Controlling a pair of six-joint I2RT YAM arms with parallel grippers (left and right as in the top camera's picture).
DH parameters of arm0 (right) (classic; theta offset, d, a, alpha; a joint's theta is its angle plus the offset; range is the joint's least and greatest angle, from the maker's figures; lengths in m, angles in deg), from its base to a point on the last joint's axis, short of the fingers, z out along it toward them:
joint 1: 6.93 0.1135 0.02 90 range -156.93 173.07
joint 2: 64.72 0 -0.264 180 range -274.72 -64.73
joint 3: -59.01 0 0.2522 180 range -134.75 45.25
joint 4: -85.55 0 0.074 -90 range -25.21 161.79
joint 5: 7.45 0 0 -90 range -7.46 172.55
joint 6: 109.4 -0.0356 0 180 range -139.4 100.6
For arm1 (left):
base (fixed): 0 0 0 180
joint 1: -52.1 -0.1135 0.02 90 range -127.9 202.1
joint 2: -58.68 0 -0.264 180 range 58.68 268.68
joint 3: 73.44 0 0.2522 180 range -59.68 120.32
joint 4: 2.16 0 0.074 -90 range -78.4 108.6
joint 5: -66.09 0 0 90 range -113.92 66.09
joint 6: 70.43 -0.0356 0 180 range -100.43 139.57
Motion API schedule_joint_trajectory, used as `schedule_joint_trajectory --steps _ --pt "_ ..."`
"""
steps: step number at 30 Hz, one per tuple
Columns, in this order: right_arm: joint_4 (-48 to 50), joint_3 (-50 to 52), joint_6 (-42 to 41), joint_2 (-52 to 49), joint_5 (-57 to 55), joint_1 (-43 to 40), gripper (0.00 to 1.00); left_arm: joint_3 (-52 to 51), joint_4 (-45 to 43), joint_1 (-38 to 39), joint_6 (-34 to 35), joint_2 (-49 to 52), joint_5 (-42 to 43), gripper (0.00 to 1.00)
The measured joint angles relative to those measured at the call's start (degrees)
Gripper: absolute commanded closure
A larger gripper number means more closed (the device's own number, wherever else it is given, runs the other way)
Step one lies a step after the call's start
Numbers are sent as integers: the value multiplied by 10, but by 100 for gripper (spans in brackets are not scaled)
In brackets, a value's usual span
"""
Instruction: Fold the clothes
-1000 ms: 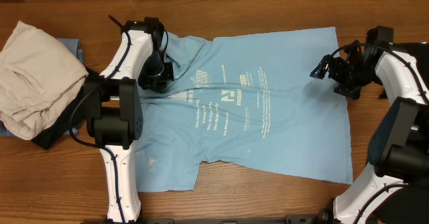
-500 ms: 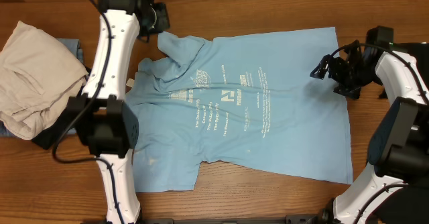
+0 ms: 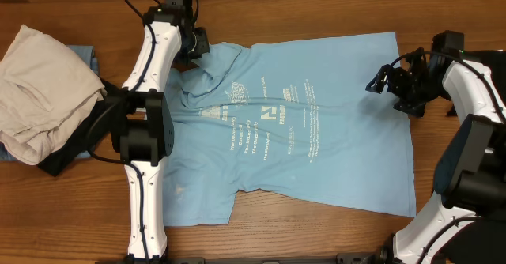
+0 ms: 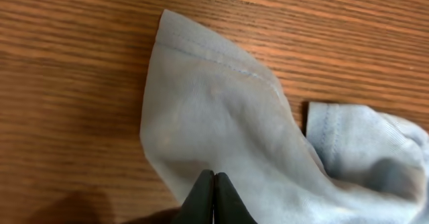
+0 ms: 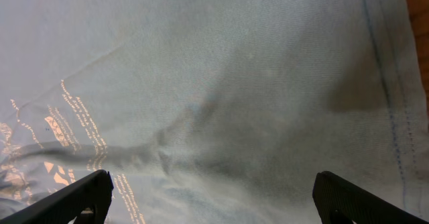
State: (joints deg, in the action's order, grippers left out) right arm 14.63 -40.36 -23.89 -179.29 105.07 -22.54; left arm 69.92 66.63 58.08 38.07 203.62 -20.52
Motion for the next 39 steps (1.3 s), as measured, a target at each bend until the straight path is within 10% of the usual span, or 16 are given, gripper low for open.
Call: schedule_joint_trajectory --steps 21,39 --pt "0 0 0 0 0 0 0 0 -352 -12 -130 87 -76 96" --pt "0 0 0 0 0 0 0 207 120 -11 -66 55 91 96"
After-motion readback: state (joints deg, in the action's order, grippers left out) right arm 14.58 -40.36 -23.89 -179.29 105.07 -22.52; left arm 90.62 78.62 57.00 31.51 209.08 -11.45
